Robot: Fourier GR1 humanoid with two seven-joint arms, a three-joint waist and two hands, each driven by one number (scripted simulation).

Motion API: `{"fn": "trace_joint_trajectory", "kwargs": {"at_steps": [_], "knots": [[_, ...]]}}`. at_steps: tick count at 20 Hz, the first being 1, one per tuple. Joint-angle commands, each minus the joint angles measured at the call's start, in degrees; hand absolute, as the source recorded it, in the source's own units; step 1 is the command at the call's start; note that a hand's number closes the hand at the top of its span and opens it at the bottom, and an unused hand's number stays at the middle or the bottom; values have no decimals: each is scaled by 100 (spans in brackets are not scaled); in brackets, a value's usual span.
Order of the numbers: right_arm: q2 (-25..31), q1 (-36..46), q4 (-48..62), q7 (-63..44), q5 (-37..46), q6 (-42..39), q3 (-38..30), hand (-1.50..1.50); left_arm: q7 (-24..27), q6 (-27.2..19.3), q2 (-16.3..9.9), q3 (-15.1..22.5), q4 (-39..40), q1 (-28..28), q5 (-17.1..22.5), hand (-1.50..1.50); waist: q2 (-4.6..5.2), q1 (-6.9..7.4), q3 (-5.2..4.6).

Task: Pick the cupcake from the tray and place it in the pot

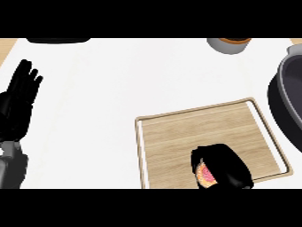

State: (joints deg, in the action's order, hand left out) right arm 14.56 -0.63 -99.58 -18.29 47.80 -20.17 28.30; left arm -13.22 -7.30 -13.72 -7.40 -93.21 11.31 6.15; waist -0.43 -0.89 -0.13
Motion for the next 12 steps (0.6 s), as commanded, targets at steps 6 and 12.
{"fn": "trace_joint_trajectory", "kwargs": {"at_steps": [6, 12], "knots": [[239, -1376, -2247, -541, 462, 265, 497, 150, -274, -69, 119, 107, -321, -72, -103, 0, 21, 43, 13], [-302, -1325, -3414, -995, 854, 1259, -35, 150, 157, 42, 124, 25, -55, -182, -73, 0, 13, -50, 7]]}}
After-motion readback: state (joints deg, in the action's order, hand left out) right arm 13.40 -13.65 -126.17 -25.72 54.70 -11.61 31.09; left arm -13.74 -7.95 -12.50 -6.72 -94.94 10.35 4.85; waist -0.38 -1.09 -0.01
